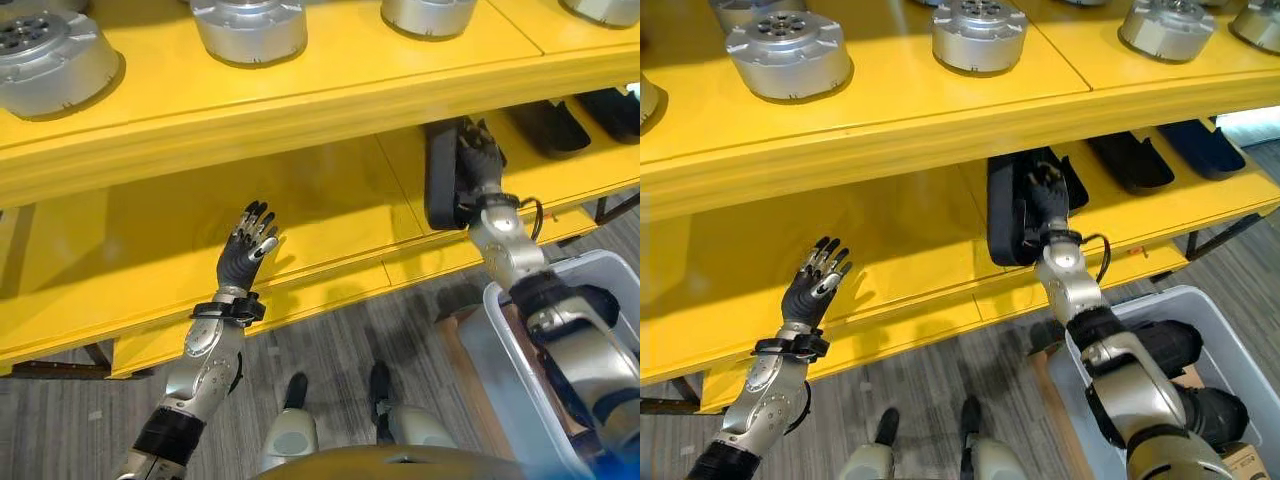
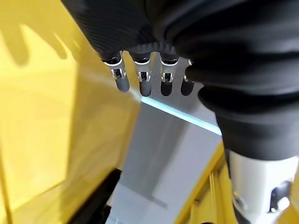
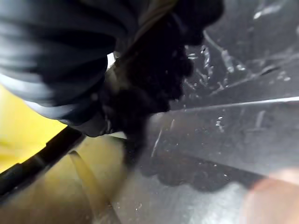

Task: Move parts from the plastic box to the shelf.

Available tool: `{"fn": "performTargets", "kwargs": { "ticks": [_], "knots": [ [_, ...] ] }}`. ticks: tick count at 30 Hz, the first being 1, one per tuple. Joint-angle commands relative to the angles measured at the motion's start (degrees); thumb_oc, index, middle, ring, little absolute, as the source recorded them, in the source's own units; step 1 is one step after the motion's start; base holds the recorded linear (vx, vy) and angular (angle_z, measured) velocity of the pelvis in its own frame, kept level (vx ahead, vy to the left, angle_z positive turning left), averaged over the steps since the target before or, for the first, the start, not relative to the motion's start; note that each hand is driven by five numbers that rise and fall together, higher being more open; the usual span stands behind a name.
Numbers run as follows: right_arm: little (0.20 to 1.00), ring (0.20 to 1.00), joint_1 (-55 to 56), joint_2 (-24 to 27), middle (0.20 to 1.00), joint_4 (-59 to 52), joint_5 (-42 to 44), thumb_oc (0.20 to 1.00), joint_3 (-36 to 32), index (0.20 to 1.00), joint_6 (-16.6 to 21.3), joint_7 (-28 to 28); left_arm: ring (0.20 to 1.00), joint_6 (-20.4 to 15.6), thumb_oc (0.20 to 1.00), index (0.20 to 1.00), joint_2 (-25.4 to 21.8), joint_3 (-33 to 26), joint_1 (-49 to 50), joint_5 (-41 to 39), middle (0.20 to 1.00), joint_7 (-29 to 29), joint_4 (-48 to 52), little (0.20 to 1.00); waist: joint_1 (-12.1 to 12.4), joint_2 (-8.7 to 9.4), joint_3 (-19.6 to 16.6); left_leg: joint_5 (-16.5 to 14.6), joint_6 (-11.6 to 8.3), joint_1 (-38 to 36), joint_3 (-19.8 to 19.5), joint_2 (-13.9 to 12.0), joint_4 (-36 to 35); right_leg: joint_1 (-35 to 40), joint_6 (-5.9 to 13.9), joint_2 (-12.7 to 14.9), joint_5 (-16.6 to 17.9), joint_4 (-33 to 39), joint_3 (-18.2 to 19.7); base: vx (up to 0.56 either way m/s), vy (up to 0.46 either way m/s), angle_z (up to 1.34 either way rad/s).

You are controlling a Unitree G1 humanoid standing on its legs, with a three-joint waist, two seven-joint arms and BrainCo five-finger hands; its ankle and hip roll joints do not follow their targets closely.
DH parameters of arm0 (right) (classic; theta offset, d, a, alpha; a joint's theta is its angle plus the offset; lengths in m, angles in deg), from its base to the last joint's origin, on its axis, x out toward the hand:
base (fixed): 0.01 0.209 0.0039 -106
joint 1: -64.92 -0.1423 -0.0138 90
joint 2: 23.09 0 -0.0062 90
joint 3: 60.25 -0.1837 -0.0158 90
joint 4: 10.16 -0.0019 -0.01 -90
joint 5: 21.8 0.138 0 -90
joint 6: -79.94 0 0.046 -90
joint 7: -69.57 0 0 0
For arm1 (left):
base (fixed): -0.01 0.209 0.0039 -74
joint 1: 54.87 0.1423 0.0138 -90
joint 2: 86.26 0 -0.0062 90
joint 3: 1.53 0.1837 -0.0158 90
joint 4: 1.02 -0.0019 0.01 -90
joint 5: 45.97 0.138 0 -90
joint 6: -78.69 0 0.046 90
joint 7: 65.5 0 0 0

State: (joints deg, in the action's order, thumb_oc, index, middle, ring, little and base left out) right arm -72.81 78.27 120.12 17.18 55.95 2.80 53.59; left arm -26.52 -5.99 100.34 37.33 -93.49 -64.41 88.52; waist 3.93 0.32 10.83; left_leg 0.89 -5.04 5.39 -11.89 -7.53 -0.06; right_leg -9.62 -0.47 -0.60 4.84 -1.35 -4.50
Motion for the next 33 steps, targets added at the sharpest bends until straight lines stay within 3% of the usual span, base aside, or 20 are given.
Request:
{"fn": "performTargets", "kwargs": {
  "ticks": [1,3,4,8,12,17,22,26,28,33],
  "knots": [
    [0.200,0.200,-6.65,1.07,0.200,-0.70,-2.57,0.200,-0.05,0.200,1.83,0.23,1.000,-2.41,1.000,1.000,-3.35,0.47,-2.31,-1.52,1.000,-1.43,5.13,1.000,0.27,1.82,0.03,-1.11,0.18,3.71,4.41,-1.07,5.41,-1.14,3.72,9.88,-8.74,-10.25,-3.46,-0.16,-0.038,0.38],
    [0.200,0.200,-10.00,-0.53,0.200,1.91,-2.95,0.200,1.29,0.200,1.52,0.54,1.000,-2.27,1.000,1.000,-3.42,0.83,-2.89,-1.61,1.000,-1.65,5.46,1.000,0.46,1.85,0.83,-1.41,0.36,4.99,6.46,-1.12,7.31,-1.55,3.56,10.48,-8.96,-11.63,-4.63,-0.07,0.002,0.68],
    [0.200,0.200,-12.27,-3.46,0.200,5.58,-4.30,0.200,2.56,0.200,0.96,-0.04,1.000,-2.19,1.000,1.000,-3.60,1.23,-2.75,-1.77,1.000,-1.57,5.93,1.000,1.14,1.59,0.92,-2.00,0.68,4.32,6.08,-1.30,6.87,-2.05,3.86,10.20,-9.00,-13.11,-4.72,0.00,0.005,0.61],
    [0.200,0.200,-14.51,-7.21,0.200,9.14,-1.21,0.200,2.16,0.200,0.91,0.14,1.000,-2.16,1.000,1.000,-4.76,2.31,-4.12,-1.83,1.000,-1.22,5.84,1.000,2.24,1.49,1.88,-3.18,1.29,5.50,4.89,0.50,8.32,-2.31,4.31,11.66,-9.07,-14.29,-5.52,-0.01,0.031,0.20],
    [0.200,0.200,-19.92,-8.87,0.200,16.14,-2.67,0.200,2.66,0.200,-0.11,-1.22,1.000,-2.57,1.000,1.000,-6.05,2.62,-4.94,-2.13,1.000,-0.81,6.34,1.000,4.15,0.75,3.46,-3.36,1.72,7.90,3.32,2.16,9.43,-3.36,4.64,13.12,-9.00,-15.43,-6.30,-0.02,0.064,0.39],
    [0.200,0.200,-27.16,-5.70,0.200,22.47,-3.26,0.200,2.71,0.200,-0.31,-2.98,1.000,-4.65,1.000,1.000,-7.98,3.17,-8.23,-0.24,1.000,0.34,7.87,1.000,7.13,-0.46,6.51,-4.08,1.89,11.95,2.05,4.56,12.19,-6.00,4.95,15.01,-10.17,-18.78,-6.91,-0.03,0.053,0.31],
    [0.200,0.200,-32.58,1.81,0.200,29.84,-3.71,0.200,2.56,0.200,-0.91,-4.20,1.000,-4.92,1.000,1.000,-6.44,7.19,-10.50,0.05,1.000,0.79,7.79,1.000,9.49,-2.27,8.87,-4.05,2.02,15.12,-0.70,6.77,13.85,-6.74,5.00,16.79,-11.35,-20.77,-8.90,0.03,-0.008,0.29],
    [0.200,0.200,-34.53,5.70,0.200,31.40,-4.38,0.200,3.26,0.200,-1.20,-4.56,1.000,-5.14,1.000,1.000,-6.46,7.85,-10.83,0.57,1.000,1.06,8.07,1.000,10.42,-2.85,9.81,-3.98,2.11,16.03,-0.99,6.73,13.76,-7.58,5.02,16.77,-11.65,-21.13,-9.20,0.03,-0.007,0.35],
    [0.200,0.200,-36.06,10.27,0.200,32.84,-5.93,0.200,4.92,0.200,-1.52,-4.87,1.000,-5.50,1.000,1.000,-6.58,8.66,-11.55,1.34,1.000,1.56,8.11,1.000,11.01,-3.09,10.62,-4.12,2.06,17.47,-1.49,6.86,14.25,-8.78,5.16,16.79,-12.16,-21.95,-9.51,0.06,-0.036,-0.05],
    [0.200,0.200,-36.67,13.81,0.200,33.78,-9.21,0.200,7.02,0.200,-2.07,-4.87,1.000,-5.86,1.000,1.000,-5.96,9.35,-11.93,1.90,1.000,1.90,8.28,1.000,11.22,-3.50,11.52,-4.42,2.09,18.28,-1.70,7.14,14.73,-9.36,5.24,16.90,-12.38,-22.29,-9.76,0.04,-0.006,0.05]
  ]
}}
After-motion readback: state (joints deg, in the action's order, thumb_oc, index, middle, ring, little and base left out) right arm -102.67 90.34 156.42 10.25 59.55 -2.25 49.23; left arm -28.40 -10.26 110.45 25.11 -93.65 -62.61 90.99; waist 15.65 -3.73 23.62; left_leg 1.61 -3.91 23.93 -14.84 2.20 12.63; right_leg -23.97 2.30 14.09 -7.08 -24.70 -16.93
